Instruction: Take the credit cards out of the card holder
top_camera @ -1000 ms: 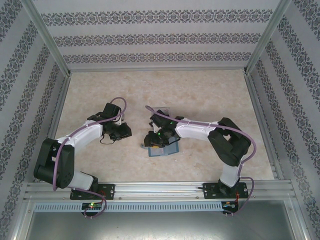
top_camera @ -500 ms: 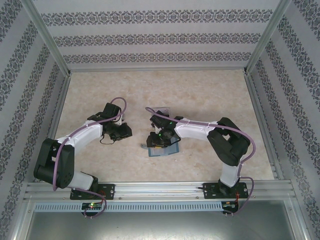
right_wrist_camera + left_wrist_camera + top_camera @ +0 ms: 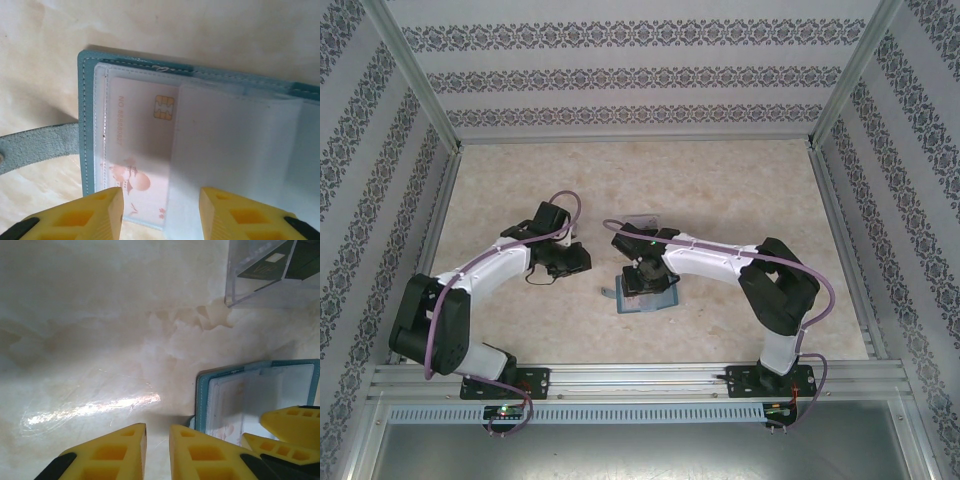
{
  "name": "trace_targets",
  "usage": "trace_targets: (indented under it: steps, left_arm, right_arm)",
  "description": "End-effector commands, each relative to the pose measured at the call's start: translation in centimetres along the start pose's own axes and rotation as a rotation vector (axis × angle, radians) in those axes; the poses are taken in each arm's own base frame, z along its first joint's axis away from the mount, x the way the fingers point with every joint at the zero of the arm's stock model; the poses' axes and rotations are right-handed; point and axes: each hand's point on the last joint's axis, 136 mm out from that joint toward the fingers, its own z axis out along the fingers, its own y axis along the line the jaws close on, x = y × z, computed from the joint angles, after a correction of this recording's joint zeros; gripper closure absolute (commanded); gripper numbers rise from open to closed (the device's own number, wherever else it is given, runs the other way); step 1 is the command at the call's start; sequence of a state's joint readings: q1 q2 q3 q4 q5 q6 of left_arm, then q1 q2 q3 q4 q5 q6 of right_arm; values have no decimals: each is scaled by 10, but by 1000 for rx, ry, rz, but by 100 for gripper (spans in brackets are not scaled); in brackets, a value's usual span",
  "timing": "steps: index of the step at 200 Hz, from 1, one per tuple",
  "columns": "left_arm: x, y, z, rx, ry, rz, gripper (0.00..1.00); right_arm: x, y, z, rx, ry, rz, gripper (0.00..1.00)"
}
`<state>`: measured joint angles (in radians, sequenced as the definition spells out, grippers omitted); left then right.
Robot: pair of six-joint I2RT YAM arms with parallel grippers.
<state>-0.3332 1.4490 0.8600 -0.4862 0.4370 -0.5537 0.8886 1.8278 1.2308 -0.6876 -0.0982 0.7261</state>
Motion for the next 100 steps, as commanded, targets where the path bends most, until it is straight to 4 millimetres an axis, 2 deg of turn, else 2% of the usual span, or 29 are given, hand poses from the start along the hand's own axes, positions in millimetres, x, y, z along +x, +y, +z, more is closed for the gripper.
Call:
trace_targets:
  steps: [1, 26, 75, 100]
  left_arm:
    - [-2, -8, 0, 5, 6, 15, 80]
    - [-2, -11, 2, 8, 14, 24, 80]
    - [-2, -16, 5, 8, 22, 34, 80]
    - [-2, -17, 5, 2, 22, 41, 80]
  right_arm:
    - [1, -20, -14, 152, -22, -39, 54]
    - [1, -26, -16, 208, -22, -58, 53]
    - [3, -26, -13, 212, -15, -61, 51]
    - [1, -31, -20, 244, -31, -61, 50]
